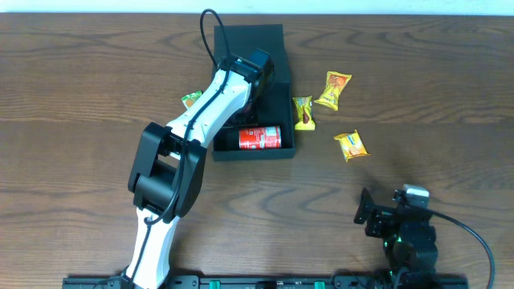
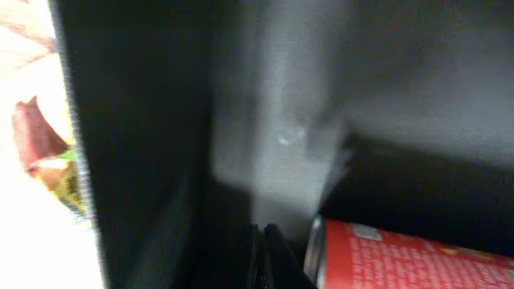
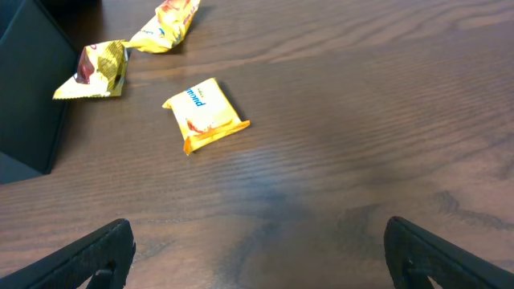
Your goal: Pack container
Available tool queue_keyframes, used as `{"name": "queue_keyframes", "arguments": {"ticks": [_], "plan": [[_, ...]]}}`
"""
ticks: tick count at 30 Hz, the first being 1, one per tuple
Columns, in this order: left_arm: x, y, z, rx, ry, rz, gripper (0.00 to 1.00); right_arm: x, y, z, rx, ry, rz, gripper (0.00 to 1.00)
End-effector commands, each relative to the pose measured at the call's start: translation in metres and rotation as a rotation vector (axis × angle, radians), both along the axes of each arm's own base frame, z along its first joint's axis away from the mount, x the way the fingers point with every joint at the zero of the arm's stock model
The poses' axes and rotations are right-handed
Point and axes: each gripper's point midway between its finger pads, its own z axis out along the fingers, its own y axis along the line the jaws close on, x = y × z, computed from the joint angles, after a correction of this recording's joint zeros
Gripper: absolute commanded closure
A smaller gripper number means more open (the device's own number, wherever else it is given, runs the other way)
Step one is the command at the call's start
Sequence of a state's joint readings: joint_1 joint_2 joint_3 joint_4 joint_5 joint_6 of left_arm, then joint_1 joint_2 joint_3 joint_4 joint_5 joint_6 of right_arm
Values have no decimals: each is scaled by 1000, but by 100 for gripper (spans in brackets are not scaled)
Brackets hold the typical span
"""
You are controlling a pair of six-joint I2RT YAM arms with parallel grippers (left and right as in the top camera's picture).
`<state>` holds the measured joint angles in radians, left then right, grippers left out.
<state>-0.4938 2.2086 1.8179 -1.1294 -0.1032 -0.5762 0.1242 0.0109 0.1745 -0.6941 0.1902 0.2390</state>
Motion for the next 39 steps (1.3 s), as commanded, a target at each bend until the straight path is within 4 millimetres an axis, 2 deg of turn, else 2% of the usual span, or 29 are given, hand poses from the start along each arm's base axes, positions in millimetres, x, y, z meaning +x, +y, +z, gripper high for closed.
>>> {"name": "queue_keyframes", "arguments": {"ticks": [1,8,12,30,33,36,39], "plan": [[-7,-7,1,-63,25,9,94,0,-1,-4,14,5,-15,1],[-14,-18,-11,-128,61,-24,94,0,-1,-4,14,5,-15,1],[-11,-27,-11,-177,57,-43,94,0,-1,-4,14,5,-15,1],[-11,-41,-10,-242,64,-100,94,0,-1,-4,14,6,-15,1],[-10,-36,-11,-220,58,-98,94,0,-1,-4,14,6,-15,1],[-7,-20,-10,-159,48,-82,94,0,-1,-4,14,6,-15,1],[7,-6,5,-120,-1,-85,94,0,-1,-4,14,5,-15,1]]}}
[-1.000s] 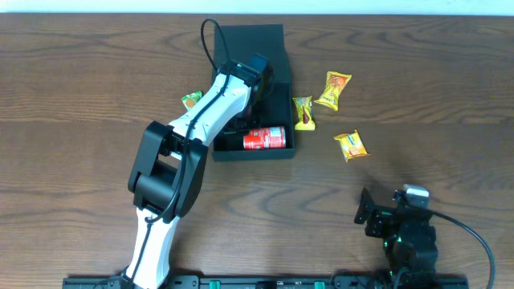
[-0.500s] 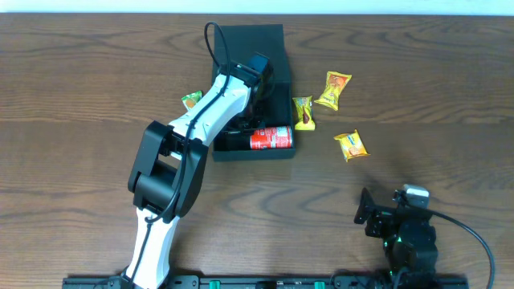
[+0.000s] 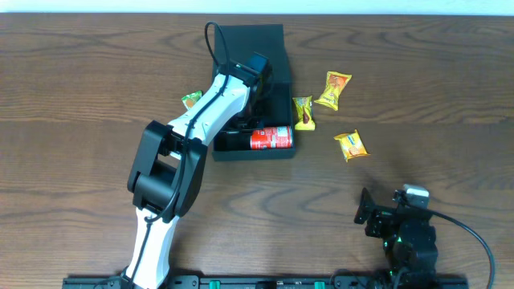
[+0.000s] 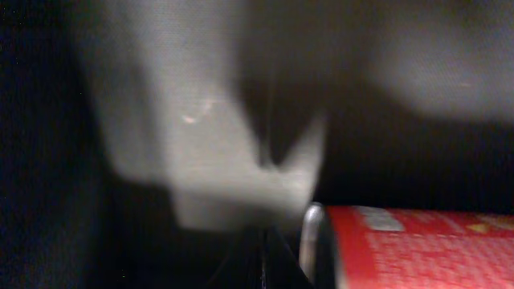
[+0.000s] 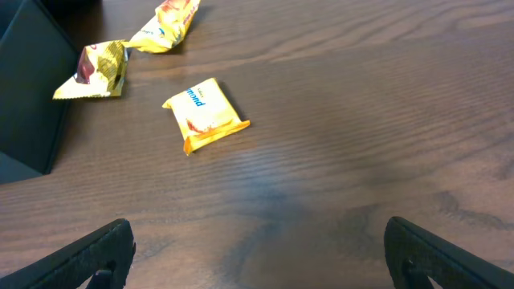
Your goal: Pack container
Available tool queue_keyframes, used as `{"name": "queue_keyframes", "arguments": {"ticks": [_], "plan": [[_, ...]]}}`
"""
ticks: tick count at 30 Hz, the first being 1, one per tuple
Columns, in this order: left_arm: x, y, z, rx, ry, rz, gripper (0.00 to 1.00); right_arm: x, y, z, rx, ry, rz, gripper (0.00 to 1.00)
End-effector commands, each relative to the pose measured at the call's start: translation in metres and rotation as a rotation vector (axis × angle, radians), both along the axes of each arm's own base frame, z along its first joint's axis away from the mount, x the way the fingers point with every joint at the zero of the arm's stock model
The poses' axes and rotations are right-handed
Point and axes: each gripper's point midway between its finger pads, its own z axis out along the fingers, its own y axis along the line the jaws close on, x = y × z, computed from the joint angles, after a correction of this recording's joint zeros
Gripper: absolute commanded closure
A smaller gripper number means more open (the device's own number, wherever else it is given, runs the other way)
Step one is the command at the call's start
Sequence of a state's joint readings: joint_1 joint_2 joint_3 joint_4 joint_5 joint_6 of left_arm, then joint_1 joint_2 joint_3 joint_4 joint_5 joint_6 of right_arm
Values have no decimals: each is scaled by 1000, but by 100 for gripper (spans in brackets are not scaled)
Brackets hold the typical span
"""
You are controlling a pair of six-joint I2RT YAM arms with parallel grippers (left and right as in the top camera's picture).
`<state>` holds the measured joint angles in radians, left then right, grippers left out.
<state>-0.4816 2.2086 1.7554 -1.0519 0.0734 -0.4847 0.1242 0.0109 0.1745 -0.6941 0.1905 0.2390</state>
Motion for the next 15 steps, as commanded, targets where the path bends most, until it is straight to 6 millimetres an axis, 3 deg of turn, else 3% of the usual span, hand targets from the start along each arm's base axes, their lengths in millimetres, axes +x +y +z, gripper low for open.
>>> {"name": "queue_keyframes", "arguments": {"ticks": [1,3,5,8,11,15], "plan": [[25,20,32,47,-110,-9,94,0,-1,-4,15,5,-15,1],[48,30,66,79,-222,5,94,0,-1,-4,15,5,-15,1],[69,27,112,54,-347,-30,94,0,-1,-4,15,5,-15,1],[84,23,176,16,-511,-52,94,0,-1,-4,15,5,-15,1],[86,38,237,43,-664,-44,94,0,-1,-4,15,5,-15,1],[76,65,289,57,-775,-82,94,0,-1,-4,15,5,-15,1]]}}
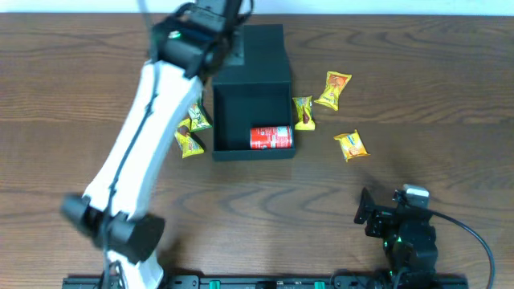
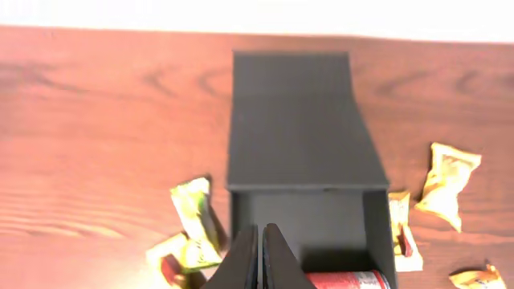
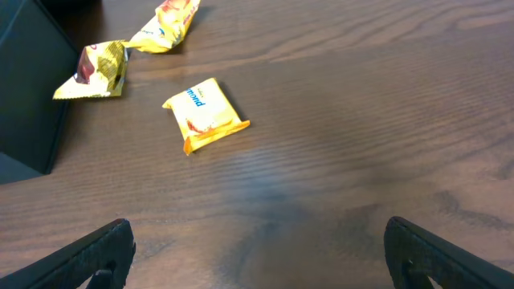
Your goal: Pack container
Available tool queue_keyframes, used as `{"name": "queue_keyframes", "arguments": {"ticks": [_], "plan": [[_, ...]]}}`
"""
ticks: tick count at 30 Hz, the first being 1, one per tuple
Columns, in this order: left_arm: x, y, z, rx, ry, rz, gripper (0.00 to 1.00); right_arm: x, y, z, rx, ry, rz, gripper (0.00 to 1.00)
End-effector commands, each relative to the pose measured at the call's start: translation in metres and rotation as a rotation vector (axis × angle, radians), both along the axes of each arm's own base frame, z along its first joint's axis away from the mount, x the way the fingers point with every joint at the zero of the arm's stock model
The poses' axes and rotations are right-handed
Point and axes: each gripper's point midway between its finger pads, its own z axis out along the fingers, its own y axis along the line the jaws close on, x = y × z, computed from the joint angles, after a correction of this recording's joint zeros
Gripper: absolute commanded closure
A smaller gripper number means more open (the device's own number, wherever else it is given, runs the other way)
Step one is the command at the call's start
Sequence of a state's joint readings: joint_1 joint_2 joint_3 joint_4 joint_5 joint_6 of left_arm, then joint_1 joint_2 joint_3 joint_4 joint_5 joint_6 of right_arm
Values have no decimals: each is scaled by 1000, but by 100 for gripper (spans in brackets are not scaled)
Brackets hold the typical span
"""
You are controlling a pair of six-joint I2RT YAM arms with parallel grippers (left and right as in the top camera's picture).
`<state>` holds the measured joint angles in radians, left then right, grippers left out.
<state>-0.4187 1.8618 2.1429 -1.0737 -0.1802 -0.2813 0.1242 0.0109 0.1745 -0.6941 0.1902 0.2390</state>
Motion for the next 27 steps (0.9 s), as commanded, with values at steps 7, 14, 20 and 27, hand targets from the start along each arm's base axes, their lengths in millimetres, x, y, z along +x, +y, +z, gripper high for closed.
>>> {"name": "queue_keyframes", "arguments": {"ticks": [7,14,20,27], "plan": [[-4,68,43,44,-98,85,94,0,-1,-4,14,5,-15,1],[-3,84,46,7,-96,105,94,0,-1,-4,14,5,-15,1],[-2,86,46,8,-97,109,94,6,0,8,66,-54,-34,1],[5,100,52,-2,-126,145,94,19,32,37,754,-160,-158,1]]}}
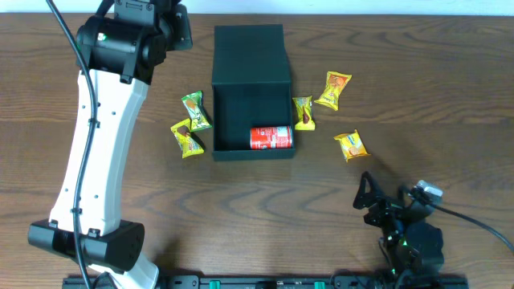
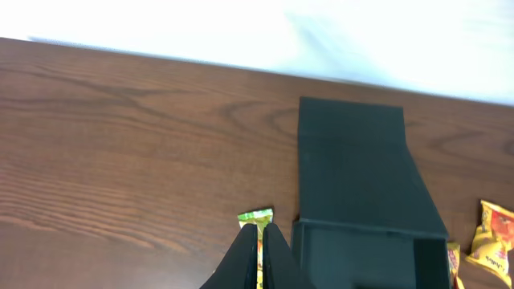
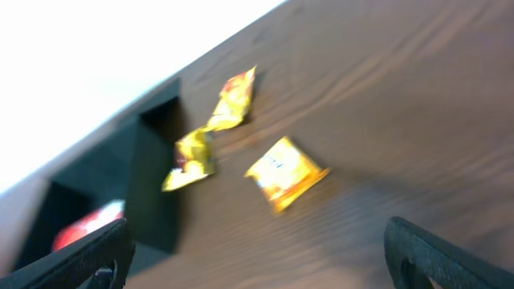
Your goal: Pack container
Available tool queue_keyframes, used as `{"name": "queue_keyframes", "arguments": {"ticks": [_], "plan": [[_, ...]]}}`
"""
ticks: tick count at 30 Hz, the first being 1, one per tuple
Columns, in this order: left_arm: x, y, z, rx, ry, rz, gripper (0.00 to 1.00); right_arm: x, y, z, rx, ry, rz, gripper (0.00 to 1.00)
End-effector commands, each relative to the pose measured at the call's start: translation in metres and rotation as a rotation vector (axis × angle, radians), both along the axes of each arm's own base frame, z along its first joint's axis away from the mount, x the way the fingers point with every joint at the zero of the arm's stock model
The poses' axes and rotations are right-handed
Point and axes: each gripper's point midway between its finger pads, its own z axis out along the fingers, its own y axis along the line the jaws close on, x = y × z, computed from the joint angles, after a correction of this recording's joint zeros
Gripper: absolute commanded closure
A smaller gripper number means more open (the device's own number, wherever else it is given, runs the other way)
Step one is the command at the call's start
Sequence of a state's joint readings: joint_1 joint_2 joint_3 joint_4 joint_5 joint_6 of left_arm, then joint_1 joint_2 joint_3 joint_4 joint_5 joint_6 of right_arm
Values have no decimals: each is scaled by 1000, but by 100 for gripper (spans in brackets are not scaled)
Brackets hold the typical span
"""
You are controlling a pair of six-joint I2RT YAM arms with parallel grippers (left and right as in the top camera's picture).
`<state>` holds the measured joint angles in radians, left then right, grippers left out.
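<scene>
The black container lies open in the middle of the table, its lid folded back. A red can lies inside along the near wall. Two snack packets lie left of the box, three more on its right. My left gripper is shut and empty, raised high over the table's far left, above the green packet. My right gripper stands open low at the near right, facing the yellow packet and the box.
Dark wooden table all round. The left arm's white links stretch along the left side from the near edge. The right arm's base and cable sit at the near right corner.
My left gripper, still shut, has moved left from above the lid to over the table beside the box. The right wrist has tilted; its view now takes in the box and the can.
My left gripper was shut down inside the box beside the red can. The can then lay a little further right. Afterwards the gripper was high above the lid, baring two packets left of the box, and now it is off to the left. The right gripper stayed open.
</scene>
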<state>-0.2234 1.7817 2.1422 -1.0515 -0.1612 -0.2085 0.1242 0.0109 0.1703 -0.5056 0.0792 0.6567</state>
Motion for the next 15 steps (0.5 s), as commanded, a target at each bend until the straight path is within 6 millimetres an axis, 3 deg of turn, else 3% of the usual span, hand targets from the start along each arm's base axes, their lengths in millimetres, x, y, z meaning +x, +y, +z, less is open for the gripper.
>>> {"name": "queue_keyframes", "arguments": {"ticks": [1,3,5,9,12,15], "plan": [[-3,14,14,-10,-38,18,94,0,8,-1,361,19,-78,1],[0,16,16,-22,-47,18,94,4,8,10,428,-23,-94,1],[3,21,18,-26,-61,28,94,10,5,36,328,-140,-59,1],[3,25,19,-25,-62,37,94,20,-8,64,266,-252,-94,1],[3,26,18,-24,-60,38,94,35,-15,77,190,-215,-115,1],[3,29,19,-9,-64,46,94,59,-17,94,7,-102,-61,1]]}}
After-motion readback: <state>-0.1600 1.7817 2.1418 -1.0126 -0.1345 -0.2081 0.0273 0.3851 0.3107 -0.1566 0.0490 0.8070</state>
